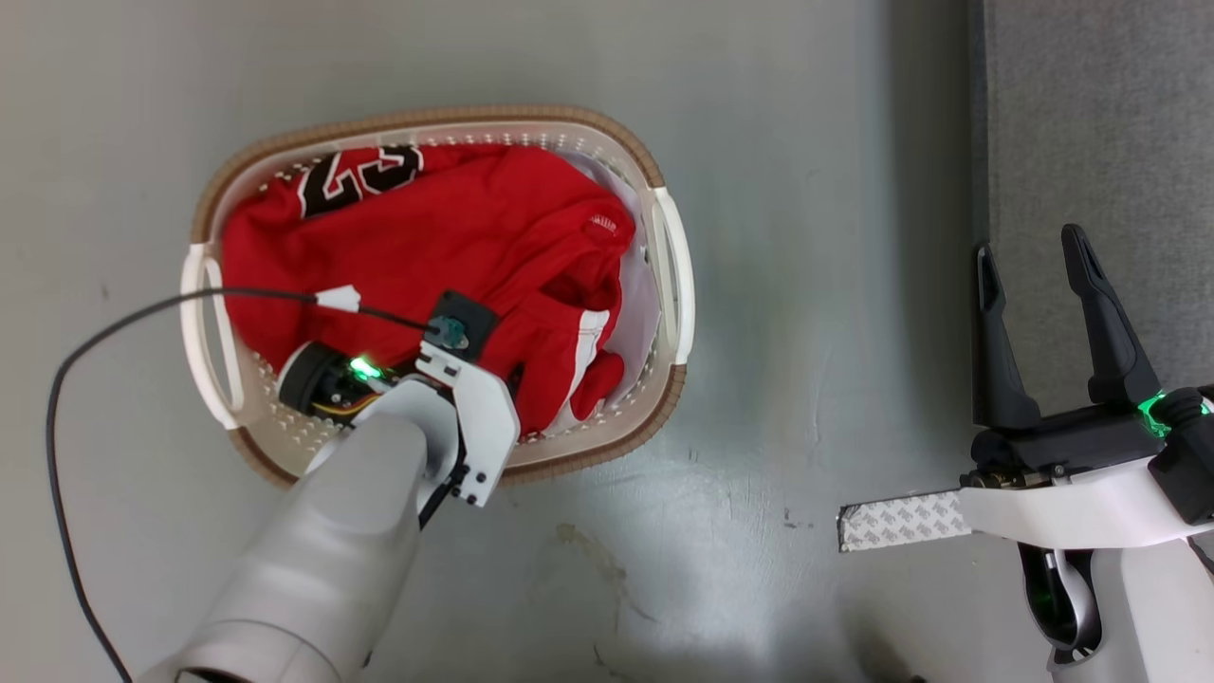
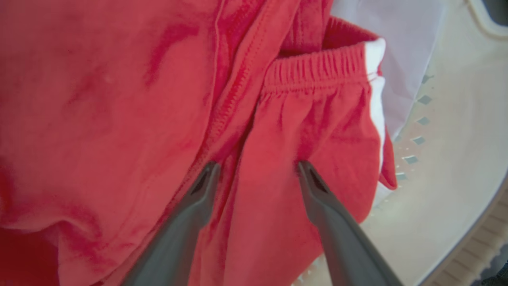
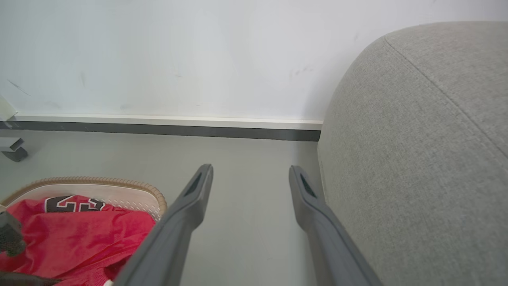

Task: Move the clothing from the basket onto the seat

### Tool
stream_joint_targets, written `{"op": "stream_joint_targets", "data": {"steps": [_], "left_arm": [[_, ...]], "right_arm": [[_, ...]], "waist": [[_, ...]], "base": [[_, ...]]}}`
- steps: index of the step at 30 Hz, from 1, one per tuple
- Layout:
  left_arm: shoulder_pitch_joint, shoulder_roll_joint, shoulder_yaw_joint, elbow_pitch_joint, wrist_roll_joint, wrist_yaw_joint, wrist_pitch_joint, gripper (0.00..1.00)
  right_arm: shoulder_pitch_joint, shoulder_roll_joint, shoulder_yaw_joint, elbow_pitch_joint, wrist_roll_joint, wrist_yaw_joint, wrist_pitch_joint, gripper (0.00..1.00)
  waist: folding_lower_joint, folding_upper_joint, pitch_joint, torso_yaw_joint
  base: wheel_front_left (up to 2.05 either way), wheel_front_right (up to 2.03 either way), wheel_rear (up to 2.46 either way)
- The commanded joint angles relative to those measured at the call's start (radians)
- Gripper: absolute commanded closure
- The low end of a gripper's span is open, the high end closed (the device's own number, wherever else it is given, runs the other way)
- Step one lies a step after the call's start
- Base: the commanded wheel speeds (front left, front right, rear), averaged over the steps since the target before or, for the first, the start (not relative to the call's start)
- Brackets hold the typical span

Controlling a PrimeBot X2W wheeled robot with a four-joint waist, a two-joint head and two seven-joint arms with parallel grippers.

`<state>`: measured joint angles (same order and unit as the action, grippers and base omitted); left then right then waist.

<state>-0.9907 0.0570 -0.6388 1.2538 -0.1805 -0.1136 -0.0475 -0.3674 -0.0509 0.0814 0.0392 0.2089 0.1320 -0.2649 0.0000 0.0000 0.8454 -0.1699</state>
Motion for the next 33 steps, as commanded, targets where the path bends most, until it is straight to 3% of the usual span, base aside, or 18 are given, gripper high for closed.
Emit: {"op": "stream_joint_targets", "data": {"steps": [1,12,13,14,15,16,26,33], "left_arm": [[-0.015,0.007,-0.004,0.007,-0.004,-0.001,0.012,0.0],[-0.044,0.0,-0.059,0.007,0.002,-0.015,-0.005,0.0],[-0.045,0.0,-0.062,0.007,-0.002,-0.014,-0.011,0.38],[-0.045,0.0,-0.066,0.007,-0.007,-0.015,-0.017,0.61],[-0.045,0.0,-0.07,0.007,-0.009,-0.016,-0.023,0.96],[-0.045,-0.002,-0.076,0.003,-0.023,-0.016,-0.035,1.0],[0.065,-0.006,-0.168,-0.122,-0.197,-0.018,-0.07,1.0],[0.17,0.001,-0.232,-0.187,-0.354,-0.016,-0.124,1.0]], "right_arm": [[-0.012,0.001,0.0,-0.003,-0.012,-0.002,0.001,0.0],[-0.018,0.001,0.005,-0.009,-0.022,-0.002,0.001,0.0],[-0.019,0.001,0.004,-0.01,-0.023,-0.002,0.001,0.0],[-0.019,0.001,0.003,-0.01,-0.025,-0.002,0.001,0.0],[-0.02,0.001,0.001,-0.01,-0.027,-0.002,0.001,0.0],[-0.022,0.0,-0.005,-0.005,-0.031,-0.002,0.001,0.0],[-0.005,0.0,-0.015,0.035,-0.033,-0.002,0.001,0.0],[0.049,0.0,-0.011,0.072,-0.036,-0.002,0.001,0.0]], "waist": [[0.0,0.0,0.013,0.0],[0.0,0.0,0.065,0.002],[0.0,0.0,0.068,0.003],[0.0,0.0,0.07,0.003],[0.0,0.0,0.071,0.004],[0.0,0.0,0.069,0.009],[0.0,0.0,-0.062,0.045],[0.0,0.0,-0.244,0.068]], "base": [[0.0,0.0,0.0],[0.0,0.0,0.0],[0.0,0.0,0.0],[0.0,0.0,0.0],[0.0,0.0,0.0],[0.0,0.0,0.0],[0.0,0.0,0.0],[0.0,0.0,0.0]]}}
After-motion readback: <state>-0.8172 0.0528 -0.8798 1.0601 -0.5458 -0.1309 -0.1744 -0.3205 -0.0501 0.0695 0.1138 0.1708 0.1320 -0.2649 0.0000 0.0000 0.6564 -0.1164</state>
